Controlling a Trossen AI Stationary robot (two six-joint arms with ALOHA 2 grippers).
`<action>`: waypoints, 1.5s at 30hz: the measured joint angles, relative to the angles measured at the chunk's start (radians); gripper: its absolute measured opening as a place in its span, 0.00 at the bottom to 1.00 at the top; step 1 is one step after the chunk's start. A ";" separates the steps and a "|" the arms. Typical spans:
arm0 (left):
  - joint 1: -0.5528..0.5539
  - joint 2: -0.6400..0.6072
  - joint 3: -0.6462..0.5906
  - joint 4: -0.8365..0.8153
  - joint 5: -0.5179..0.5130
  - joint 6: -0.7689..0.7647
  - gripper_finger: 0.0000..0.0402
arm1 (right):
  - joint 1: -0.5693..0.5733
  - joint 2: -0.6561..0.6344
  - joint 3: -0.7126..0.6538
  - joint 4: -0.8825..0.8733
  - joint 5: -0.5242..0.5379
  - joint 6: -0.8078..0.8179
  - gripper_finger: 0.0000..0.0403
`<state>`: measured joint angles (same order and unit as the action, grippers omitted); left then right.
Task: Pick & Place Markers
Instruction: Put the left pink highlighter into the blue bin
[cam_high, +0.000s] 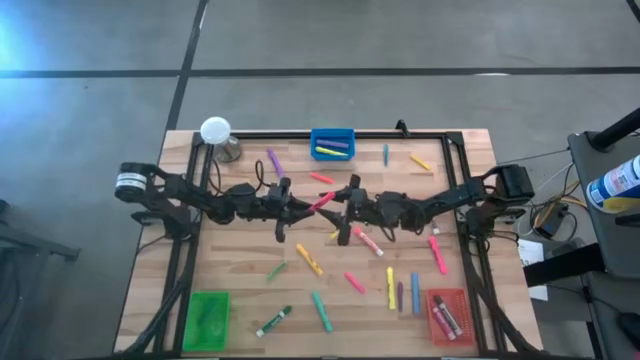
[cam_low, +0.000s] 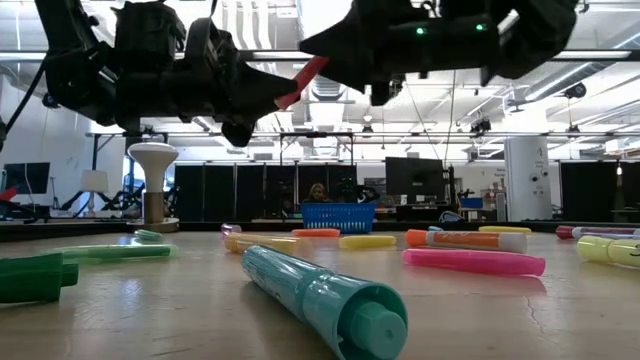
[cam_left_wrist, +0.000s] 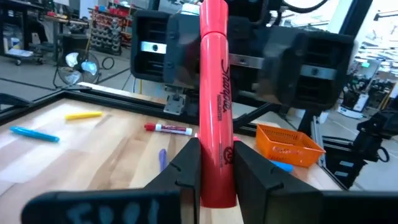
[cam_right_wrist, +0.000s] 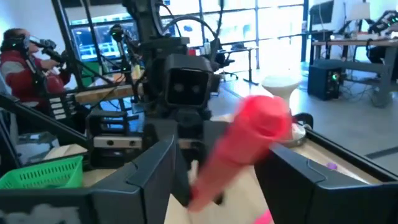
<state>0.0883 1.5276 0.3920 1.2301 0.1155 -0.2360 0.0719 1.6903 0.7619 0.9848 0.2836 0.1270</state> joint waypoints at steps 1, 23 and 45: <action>0.000 0.000 -0.001 0.000 0.002 0.003 0.15 | 0.001 0.010 0.012 0.001 -0.001 -0.005 0.48; 0.004 -0.036 -0.019 -0.140 -0.121 0.058 0.31 | -0.029 -0.125 0.085 -0.396 0.106 -0.139 0.15; 0.015 -0.109 -0.133 -0.184 -0.118 0.108 0.32 | -0.582 0.363 0.982 -1.627 -0.049 -0.463 0.15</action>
<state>0.1032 1.4185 0.2588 1.0462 -0.0021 -0.1284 -0.5103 2.0535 1.7434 -0.6424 0.2347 -0.3363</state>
